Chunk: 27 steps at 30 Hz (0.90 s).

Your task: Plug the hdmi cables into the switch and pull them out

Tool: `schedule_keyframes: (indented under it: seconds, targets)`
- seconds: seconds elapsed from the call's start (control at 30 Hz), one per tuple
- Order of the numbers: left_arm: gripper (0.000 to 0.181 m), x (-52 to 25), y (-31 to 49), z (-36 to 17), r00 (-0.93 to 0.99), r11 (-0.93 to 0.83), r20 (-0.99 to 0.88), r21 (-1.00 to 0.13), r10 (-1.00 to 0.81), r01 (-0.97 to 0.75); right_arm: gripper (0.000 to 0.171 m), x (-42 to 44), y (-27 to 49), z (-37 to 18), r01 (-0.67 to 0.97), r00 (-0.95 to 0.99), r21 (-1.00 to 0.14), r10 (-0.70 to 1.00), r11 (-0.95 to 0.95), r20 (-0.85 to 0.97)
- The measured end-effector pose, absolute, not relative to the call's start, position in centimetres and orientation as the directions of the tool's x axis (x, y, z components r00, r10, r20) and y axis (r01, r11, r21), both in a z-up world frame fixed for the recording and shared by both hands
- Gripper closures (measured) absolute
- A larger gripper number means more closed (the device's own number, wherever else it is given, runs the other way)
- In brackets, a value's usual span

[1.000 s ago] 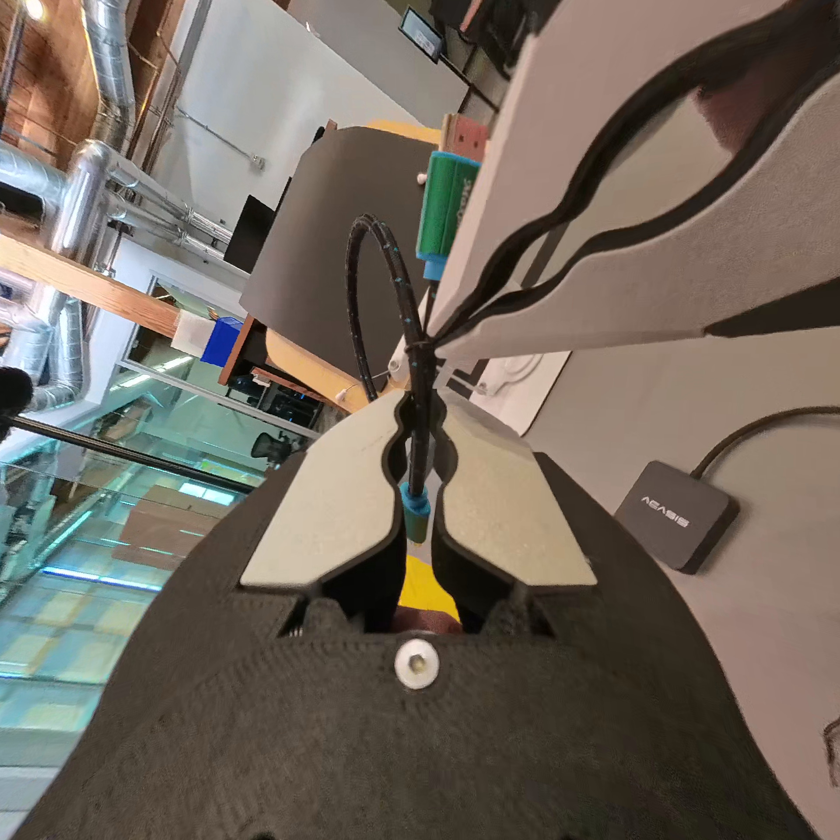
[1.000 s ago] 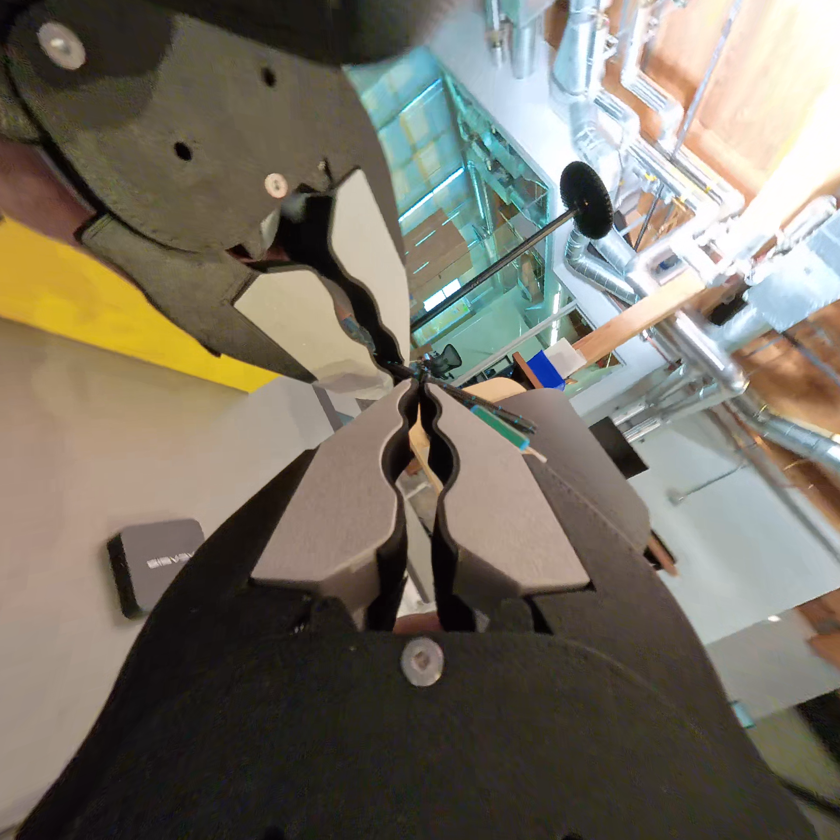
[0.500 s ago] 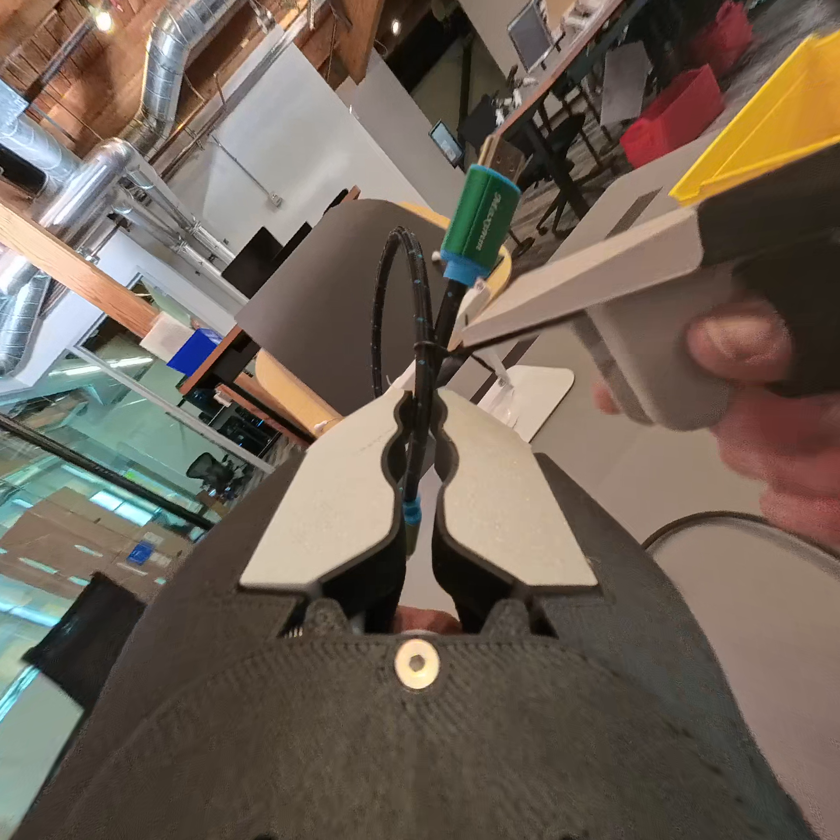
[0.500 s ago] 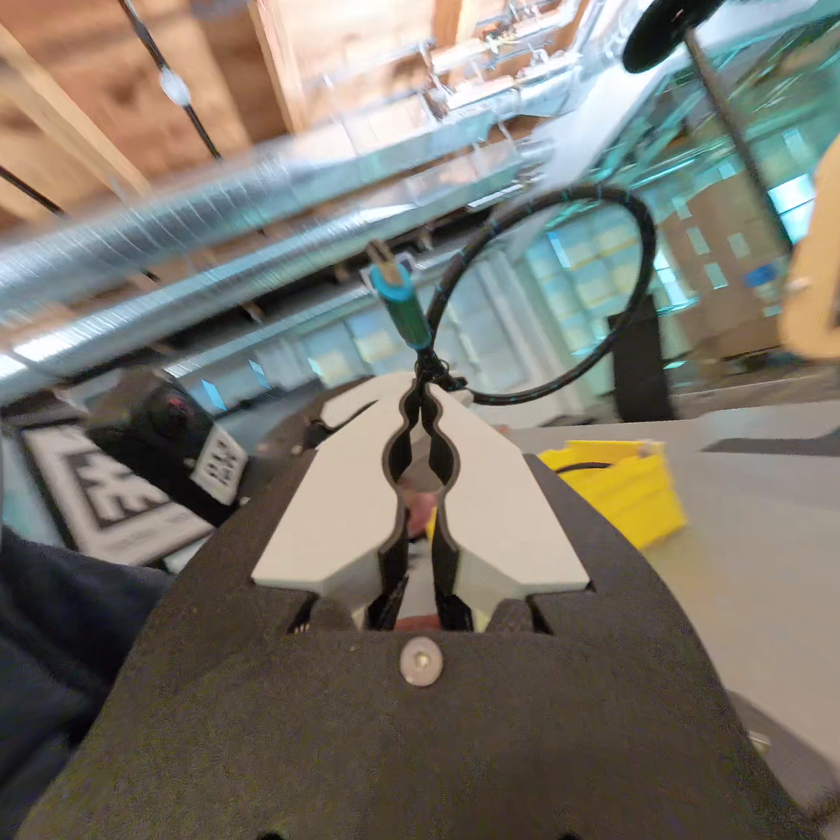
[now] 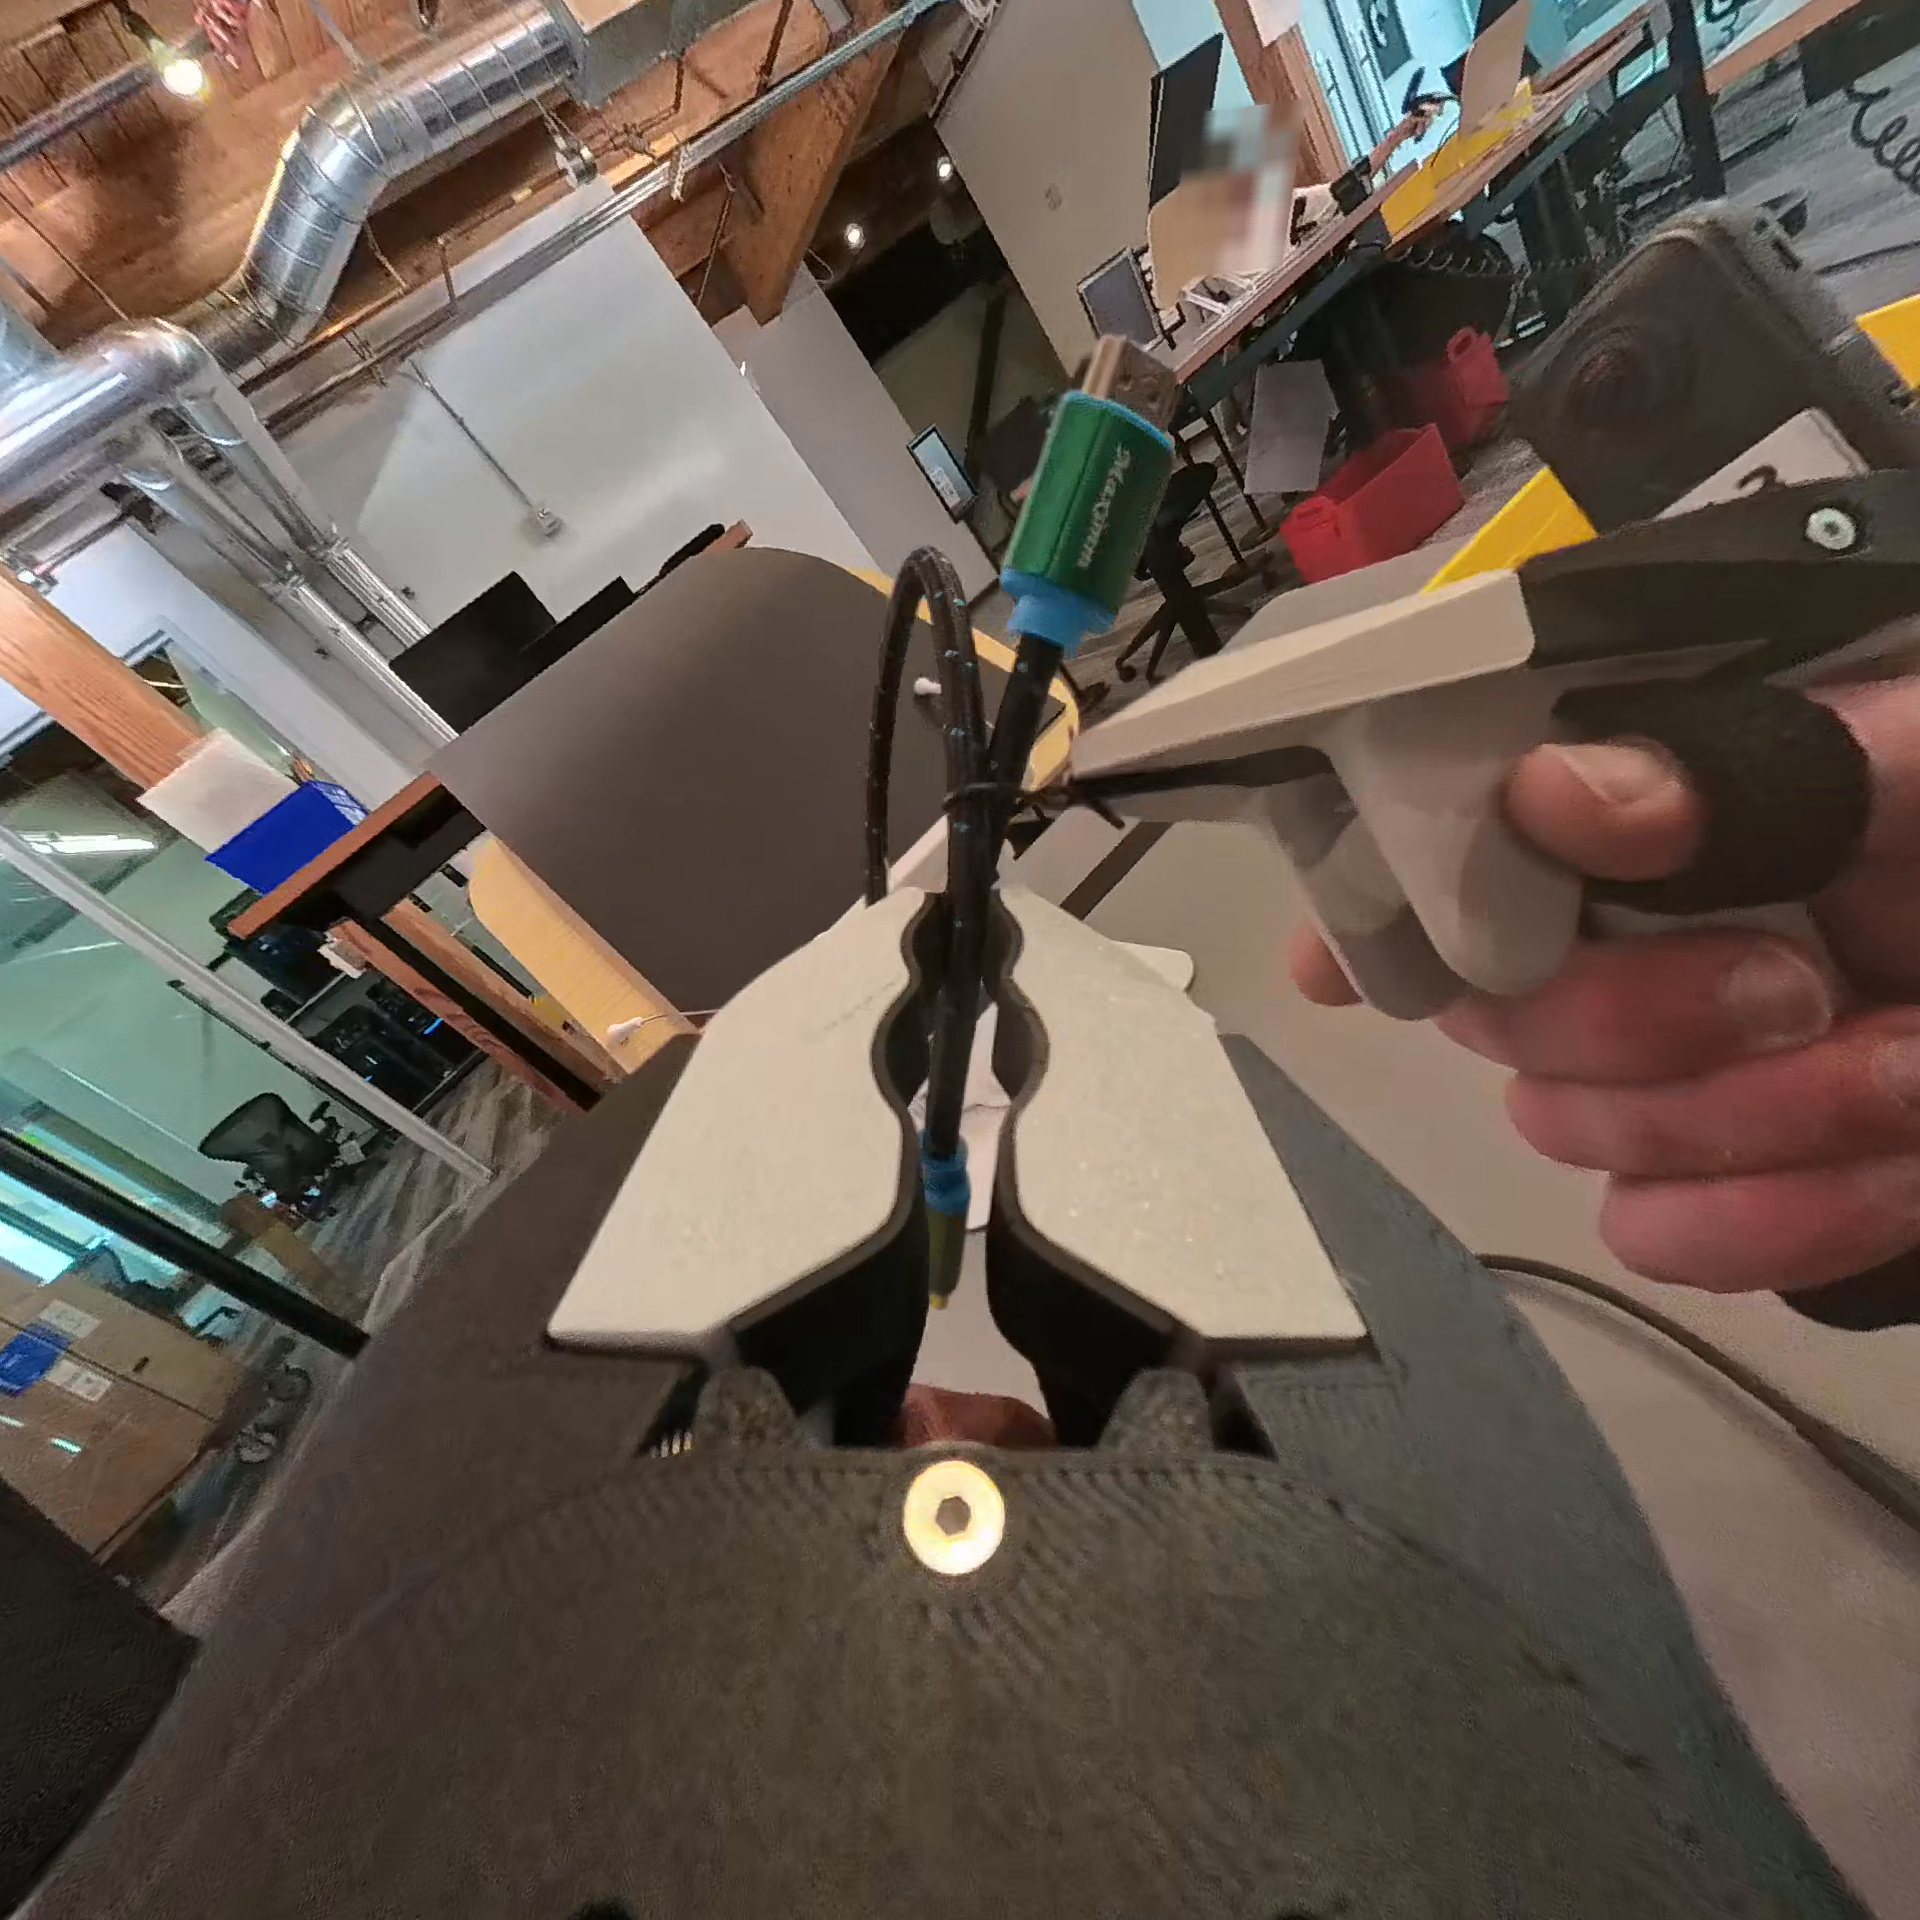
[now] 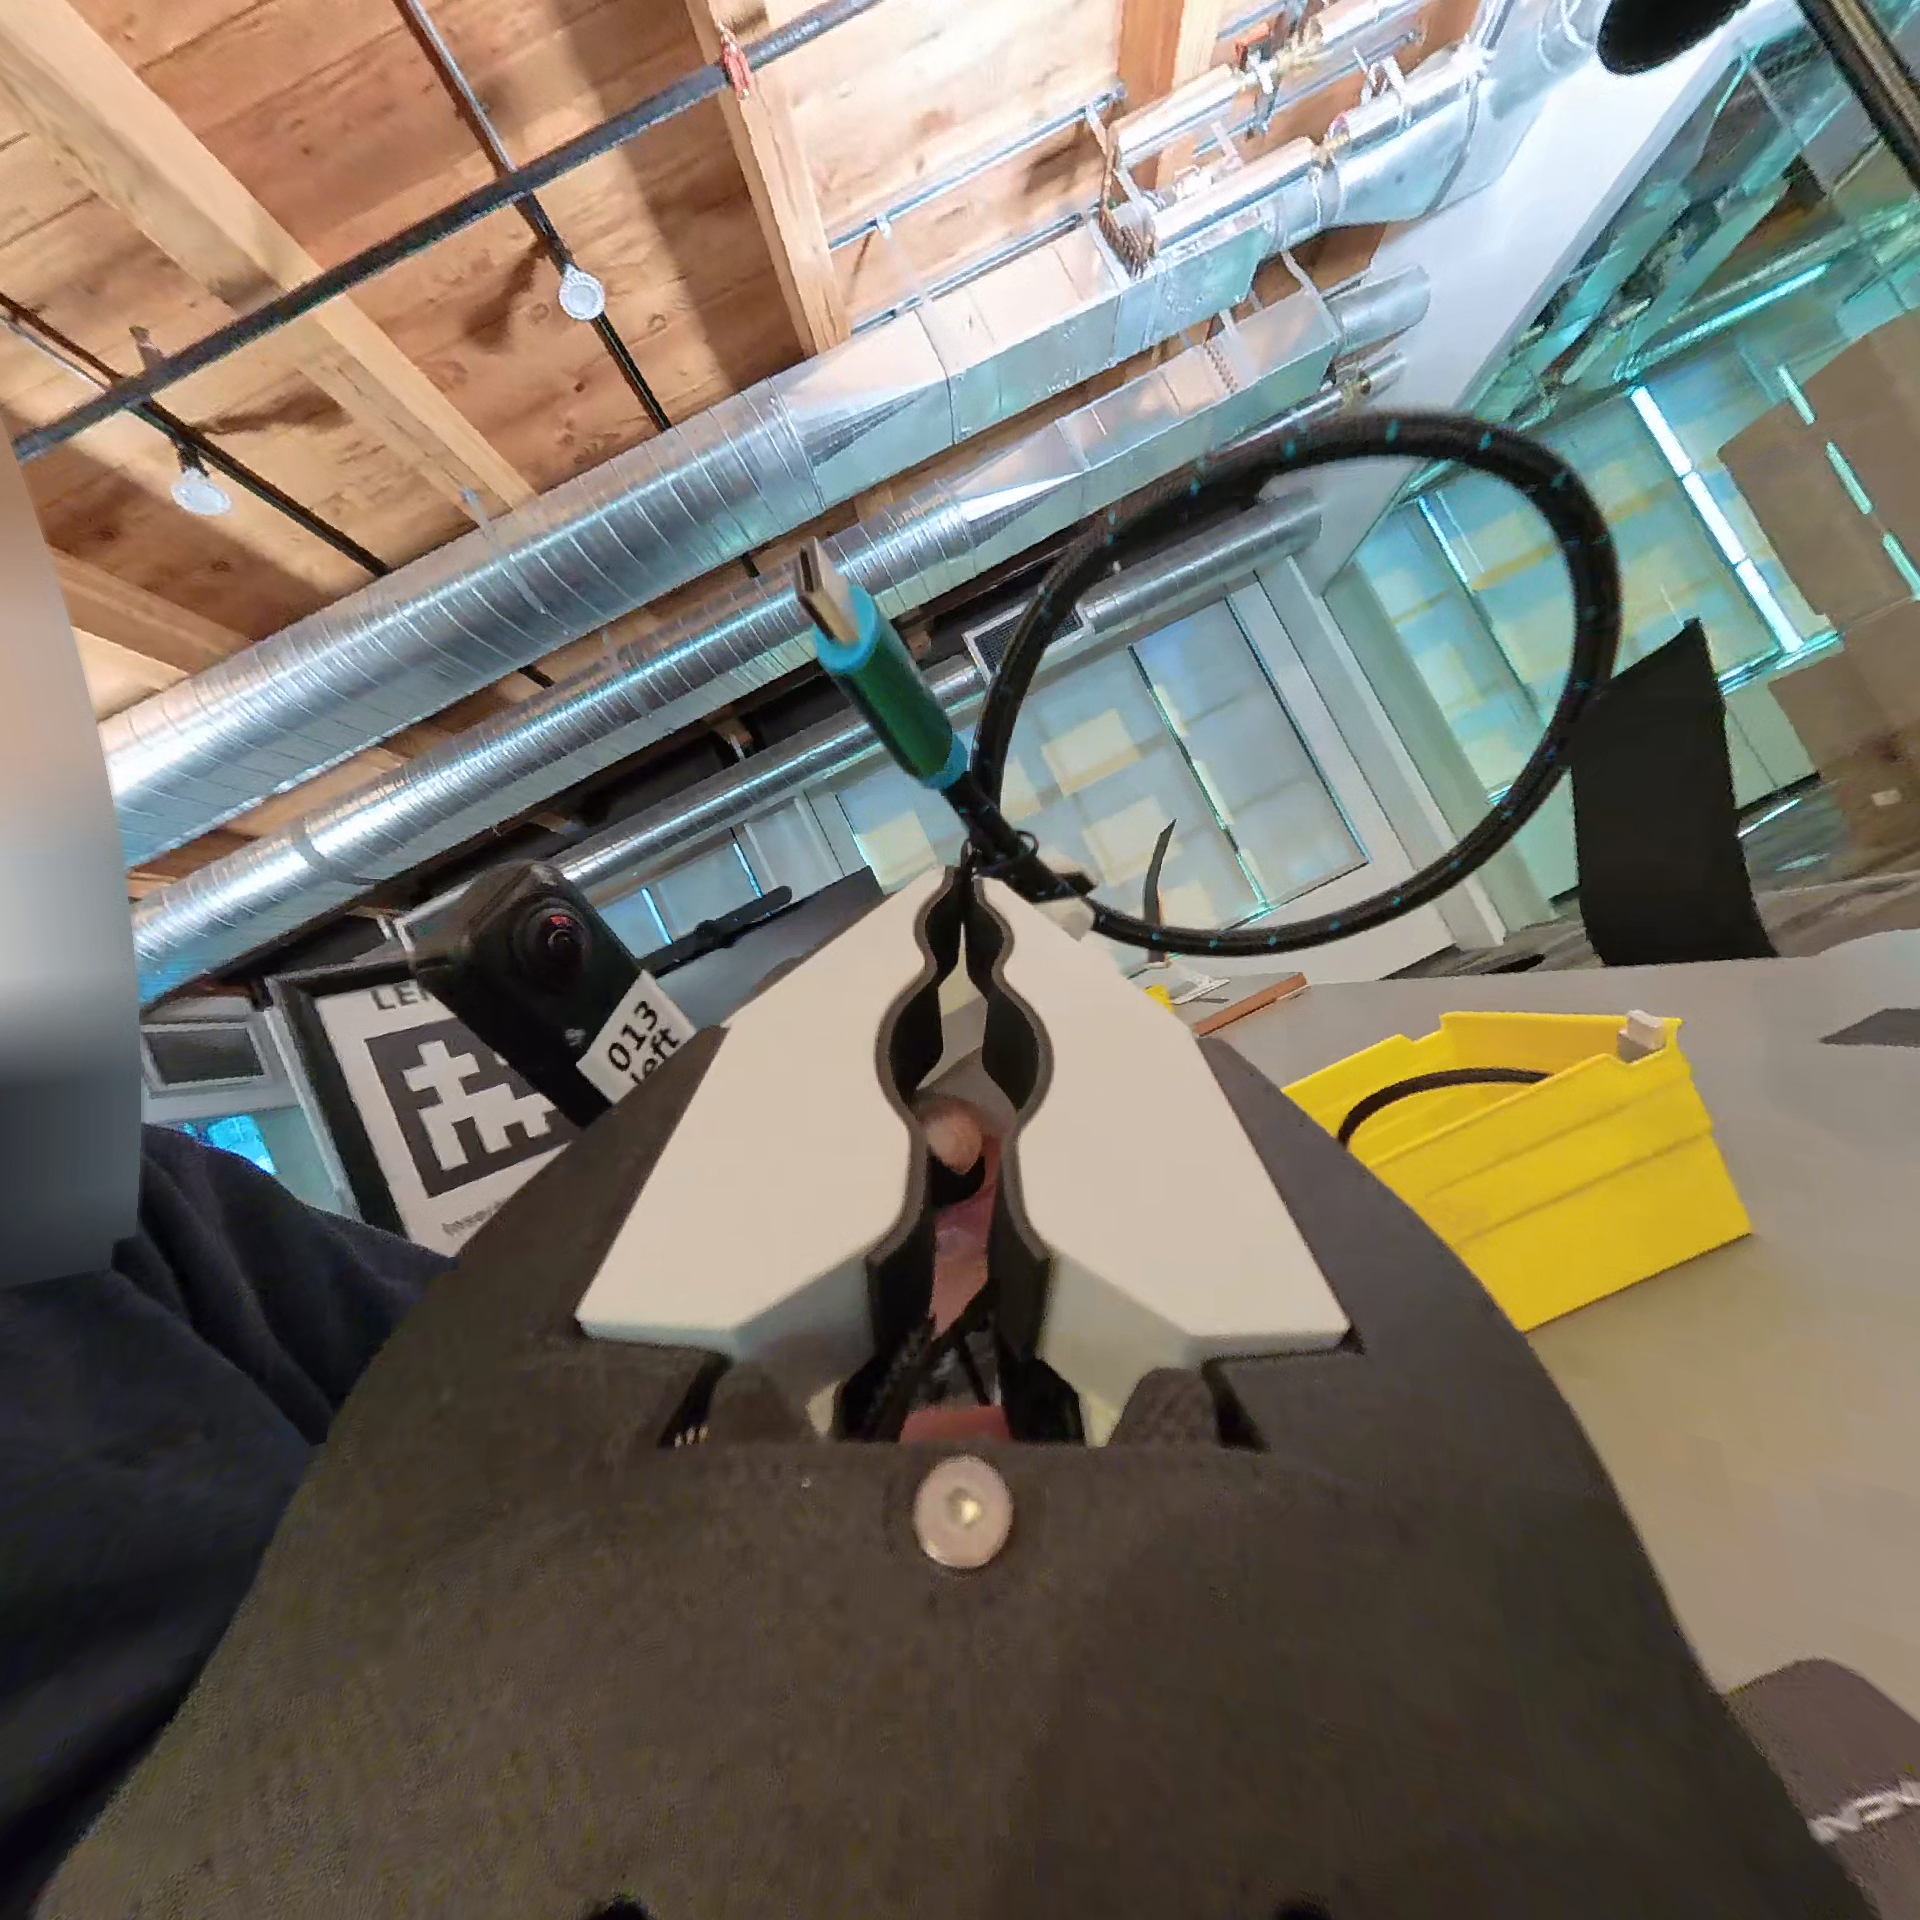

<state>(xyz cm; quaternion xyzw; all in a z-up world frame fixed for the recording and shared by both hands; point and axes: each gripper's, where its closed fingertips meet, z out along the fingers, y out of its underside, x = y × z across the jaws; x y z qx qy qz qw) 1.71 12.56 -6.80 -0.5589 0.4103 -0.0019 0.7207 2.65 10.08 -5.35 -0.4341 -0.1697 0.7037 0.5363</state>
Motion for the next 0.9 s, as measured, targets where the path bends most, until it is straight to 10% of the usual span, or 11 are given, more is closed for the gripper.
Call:
schedule_keyframes:
  seconds: [0.27,0.9]
  targets:
    - [0.175,1.6,12.7,-7.0,0.669,0.364,-0.573,-0.819,-0.473,-0.444,0.153,2.2,9.8,-6.3,-0.579,0.065,-0.761,0.913,-0.294,-0.403]
    - [0.175,2.1,12.5,-7.5,0.640,0.364,-0.592,-0.806,-0.490,-0.467,0.171,1.4,9.9,-6.8,-0.396,0.357,-0.918,0.924,0.017,-0.137]
